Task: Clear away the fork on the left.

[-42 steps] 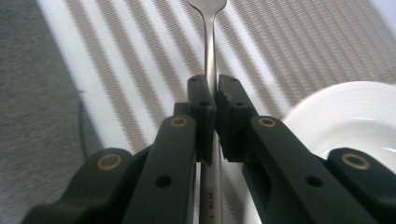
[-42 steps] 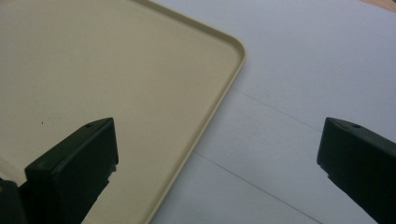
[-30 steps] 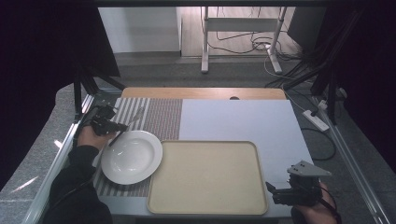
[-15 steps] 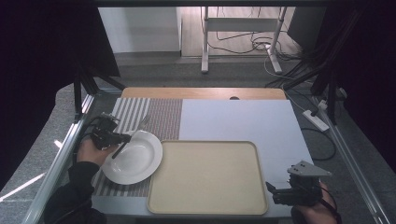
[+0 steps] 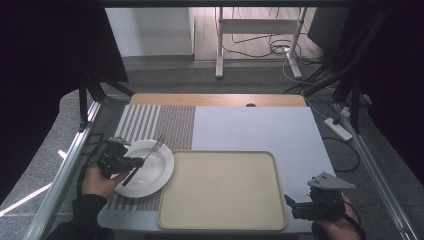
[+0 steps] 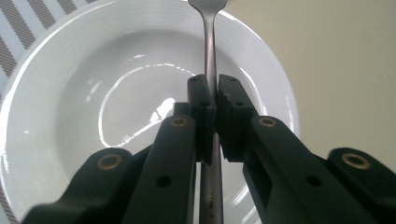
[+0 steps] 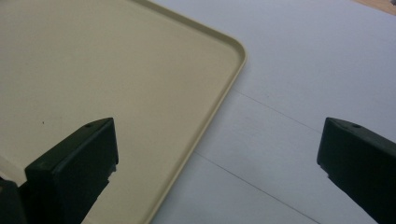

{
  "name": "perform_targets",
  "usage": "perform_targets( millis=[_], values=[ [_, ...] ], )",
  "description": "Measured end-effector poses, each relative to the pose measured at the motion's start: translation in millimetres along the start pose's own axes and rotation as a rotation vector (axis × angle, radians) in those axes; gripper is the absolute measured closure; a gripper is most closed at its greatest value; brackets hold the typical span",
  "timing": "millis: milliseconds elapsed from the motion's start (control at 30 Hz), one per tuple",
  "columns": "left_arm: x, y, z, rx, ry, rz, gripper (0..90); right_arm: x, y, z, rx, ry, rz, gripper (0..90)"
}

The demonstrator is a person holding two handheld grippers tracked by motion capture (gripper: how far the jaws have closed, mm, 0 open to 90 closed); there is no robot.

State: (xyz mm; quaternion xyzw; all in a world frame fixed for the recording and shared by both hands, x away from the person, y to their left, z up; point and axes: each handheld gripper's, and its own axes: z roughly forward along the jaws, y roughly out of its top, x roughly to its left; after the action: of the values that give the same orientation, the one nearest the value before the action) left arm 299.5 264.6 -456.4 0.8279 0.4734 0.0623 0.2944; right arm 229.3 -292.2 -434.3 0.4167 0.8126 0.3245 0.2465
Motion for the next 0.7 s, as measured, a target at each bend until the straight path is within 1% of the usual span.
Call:
perform_targets(
  millis=[33,167,200,233,267,300,333,367,400,467,500,533,567,600,633,667,700],
  values=[
    [0.0,0.0,0.0,0.0,0.0,0.0,84.3,0.0,0.0,0.0,0.0,0.0,0.0,0.0],
    [-14.6,-3.0,0.0,-0.004,-0.017,0.009,84.3,0.3,0.0,0.0,-0.001,0.001,-0.003,0.0],
    [-14.6,-3.0,0.0,-0.004,-0.017,0.009,84.3,0.4,0.0,0.0,-0.001,0.001,-0.004,0.0],
    [-21.8,-2.9,1.2,0.002,-0.009,0.019,84.3,0.4,0.0,0.0,-0.001,0.001,-0.004,0.0],
    [-25.3,-2.7,2.1,0.005,-0.006,0.025,84.3,0.4,0.0,0.0,-0.001,0.001,-0.004,0.0],
    [-25.3,-2.7,2.1,0.005,-0.006,0.025,84.3,0.4,0.0,-0.1,-0.001,0.001,-0.005,0.0],
    [-28.5,-2.4,2.9,0.007,-0.005,0.032,84.3,0.4,0.0,-0.1,-0.001,0.001,-0.006,0.0],
    [-34.5,-1.4,4.7,0.016,-0.003,0.045,84.3,0.6,-0.1,-0.2,-0.002,0.001,-0.007,0.0],
    [-37.4,-0.8,5.7,0.017,-0.002,0.049,84.3,0.8,-0.1,-0.2,-0.002,0.001,-0.008,0.0],
    [-43.0,0.3,7.5,0.017,-0.009,0.05,84.3,1.0,-0.1,-0.1,-0.002,0.001,-0.011,0.0],
    [-43.0,0.3,7.5,0.017,-0.009,0.05,84.3,1.1,-0.1,-0.1,-0.002,0.0,-0.013,0.0],
    [-49.2,1.5,9.6,0.017,-0.017,0.055,84.3,1.2,-0.1,0.1,-0.004,0.0,-0.013,0.0],
    [-49.2,1.5,9.6,0.017,-0.017,0.055,84.3,1.3,-0.1,0.0,-0.004,0.0,-0.015,0.0],
    [-52.8,2.2,10.9,0.018,-0.018,0.058,84.3,1.3,0.0,0.0,-0.002,-0.001,-0.016,0.0],
    [-60.6,4.3,14.8,0.026,-0.022,0.069,84.3,1.3,0.0,0.0,-0.001,-0.002,-0.018,0.0],
    [-64.5,5.7,17.0,0.03,-0.022,0.079,84.3,1.3,0.0,0.0,-0.001,-0.002,-0.018,0.0],
    [-64.5,5.7,17.0,0.03,-0.022,0.079,84.3,1.4,0.0,-0.1,-0.001,-0.002,-0.018,0.0]
  ],
)
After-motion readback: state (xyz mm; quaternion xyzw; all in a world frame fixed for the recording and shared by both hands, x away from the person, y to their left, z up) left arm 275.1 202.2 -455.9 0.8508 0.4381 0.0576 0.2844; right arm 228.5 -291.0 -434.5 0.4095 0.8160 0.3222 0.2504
